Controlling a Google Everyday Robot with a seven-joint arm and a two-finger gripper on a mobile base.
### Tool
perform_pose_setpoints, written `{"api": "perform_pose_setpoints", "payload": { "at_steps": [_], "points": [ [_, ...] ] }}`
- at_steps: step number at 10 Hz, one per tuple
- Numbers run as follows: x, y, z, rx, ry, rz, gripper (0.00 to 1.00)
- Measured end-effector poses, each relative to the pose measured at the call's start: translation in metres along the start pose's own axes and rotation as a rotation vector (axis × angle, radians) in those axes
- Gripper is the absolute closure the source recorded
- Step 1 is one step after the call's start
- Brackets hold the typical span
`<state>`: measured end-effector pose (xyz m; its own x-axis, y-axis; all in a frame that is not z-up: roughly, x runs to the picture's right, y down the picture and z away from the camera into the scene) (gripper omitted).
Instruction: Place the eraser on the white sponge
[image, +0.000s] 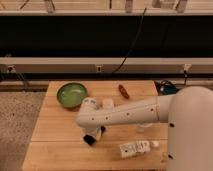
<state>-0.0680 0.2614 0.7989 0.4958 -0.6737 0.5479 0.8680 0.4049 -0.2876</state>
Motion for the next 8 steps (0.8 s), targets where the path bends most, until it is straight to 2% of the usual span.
{"api": "perform_pose_setpoints", "payload": {
  "at_steps": [3,6,8],
  "points": [
    [0.004,0.000,-0.007,0.012,0.000,0.000,0.98],
    [0.007,0.001,-0.020,0.013,0.007,-0.023,1.00],
    [0.011,0.001,-0.038,0.026,0.028,-0.046,1.00]
  ]
}}
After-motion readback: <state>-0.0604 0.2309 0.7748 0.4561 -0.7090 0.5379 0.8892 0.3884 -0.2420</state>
